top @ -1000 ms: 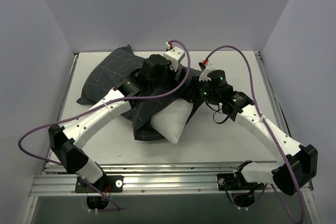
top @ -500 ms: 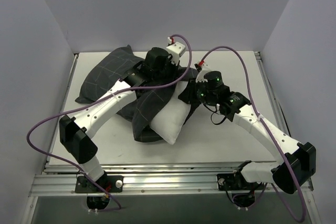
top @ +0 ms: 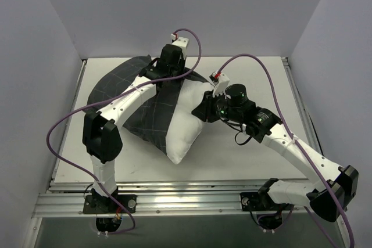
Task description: Remove the pillowcase from the pillow
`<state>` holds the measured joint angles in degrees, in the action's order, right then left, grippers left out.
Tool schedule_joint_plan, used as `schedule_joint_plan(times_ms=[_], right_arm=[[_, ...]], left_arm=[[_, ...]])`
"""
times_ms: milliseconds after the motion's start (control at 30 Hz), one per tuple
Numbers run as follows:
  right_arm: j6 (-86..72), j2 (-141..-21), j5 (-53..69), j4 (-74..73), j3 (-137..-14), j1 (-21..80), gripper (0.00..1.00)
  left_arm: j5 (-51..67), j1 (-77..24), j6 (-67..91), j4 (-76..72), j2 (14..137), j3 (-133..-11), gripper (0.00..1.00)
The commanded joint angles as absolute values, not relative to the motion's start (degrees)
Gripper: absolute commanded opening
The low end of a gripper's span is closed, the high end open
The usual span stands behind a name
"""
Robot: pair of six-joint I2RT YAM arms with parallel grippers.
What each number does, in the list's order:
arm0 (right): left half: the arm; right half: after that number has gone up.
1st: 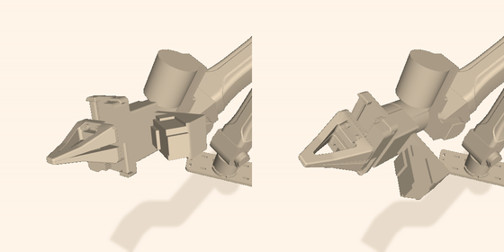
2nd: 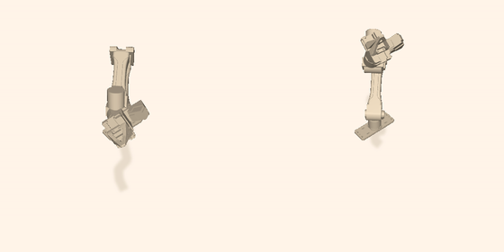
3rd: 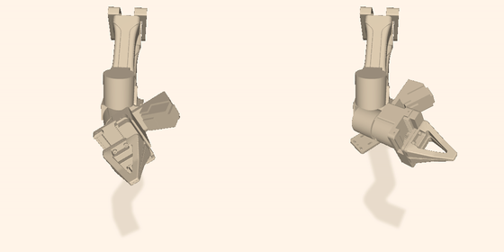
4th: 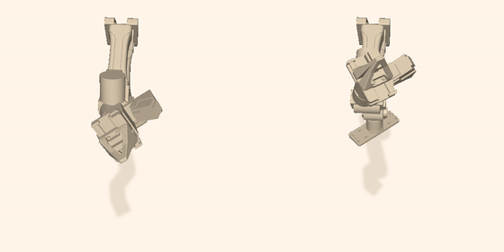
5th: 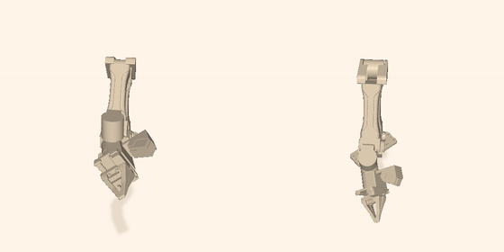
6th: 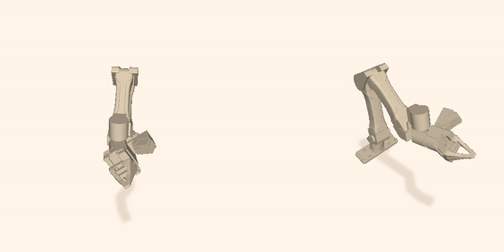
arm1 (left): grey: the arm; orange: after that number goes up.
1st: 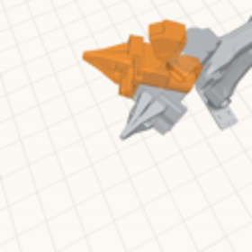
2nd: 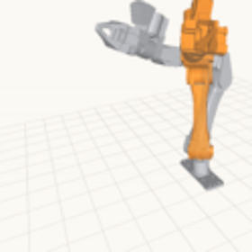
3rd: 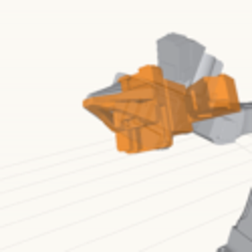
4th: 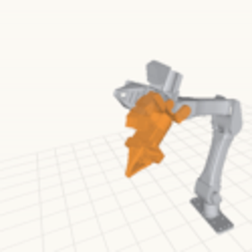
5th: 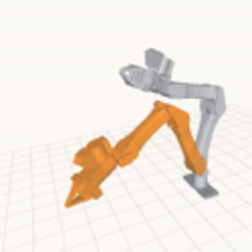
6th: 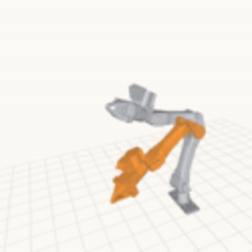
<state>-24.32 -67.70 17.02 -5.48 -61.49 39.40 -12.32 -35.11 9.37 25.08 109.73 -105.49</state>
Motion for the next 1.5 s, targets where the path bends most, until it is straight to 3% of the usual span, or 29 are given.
schedule_joint_plan(times_ms=[0, 233, 333, 467, 500, 600, 667, 1033, 1233, 1267, 1467], right_arm=[[-22.7, -62.1, 24.2, -1.8, -62.6, 40.7, 0.0], [-25.0, -57.6, 23.3, 4.1, -61.1, 40.7, 0.0], [-26.2, -58.1, 19.9, 4.3, -61.6, 40.8, 0.0], [-27.0, -62.0, 16.9, 4.4, -63.4, 40.9, 0.0], [-27.7, -62.7, 16.5, 4.9, -63.7, 40.9, 0.0], [-28.5, -64.8, 15.1, 5.6, -65.6, 41.0, 0.0], [-29.1, -65.6, 12.6, 5.9, -67.3, 41.1, 0.0], [-30.2, -70.8, 5.0, 5.5, -71.9, 41.2, 0.0], [-29.8, -71.6, 4.1, 5.7, -72.2, 41.1, 0.0], [-29.5, -71.7, 4.4, 5.6, -72.3, 41.2, 0.0], [-29.1, -71.5, 5.1, 5.0, -72.0, 41.2, 0.0]], left_arm=[[-20.9, -32.3, 12.2, 22.2, 112.9, -108.7, 0.12], [-23.0, -29.9, 13.6, 19.8, 112.9, -101.8, 0.15], [-20.1, -29.3, 14.3, 19.9, 110.1, -98.8, 0.21], [-11.4, -30.1, 14.1, 12.8, 101.8, -93.1, 0.57], [-10.2, -30.4, 14.0, 11.6, 100.0, -90.8, 0.71], [-7.1, -30.8, 14.5, 10.6, 94.0, -90.3, 0.9], [-5.9, -30.9, 14.9, 11.2, 90.2, -91.1, 0.95], [-9.6, -33.0, 17.0, 11.2, 69.7, -85.6, 0.94], [-8.5, -37.2, 24.1, 16.6, 58.4, -70.2, 1.0], [-8.5, -38.0, 24.8, 16.8, 56.6, -65.7, 0.94], [-6.3, -42.3, 30.2, 18.7, 46.5, -55.8, 0.87]])
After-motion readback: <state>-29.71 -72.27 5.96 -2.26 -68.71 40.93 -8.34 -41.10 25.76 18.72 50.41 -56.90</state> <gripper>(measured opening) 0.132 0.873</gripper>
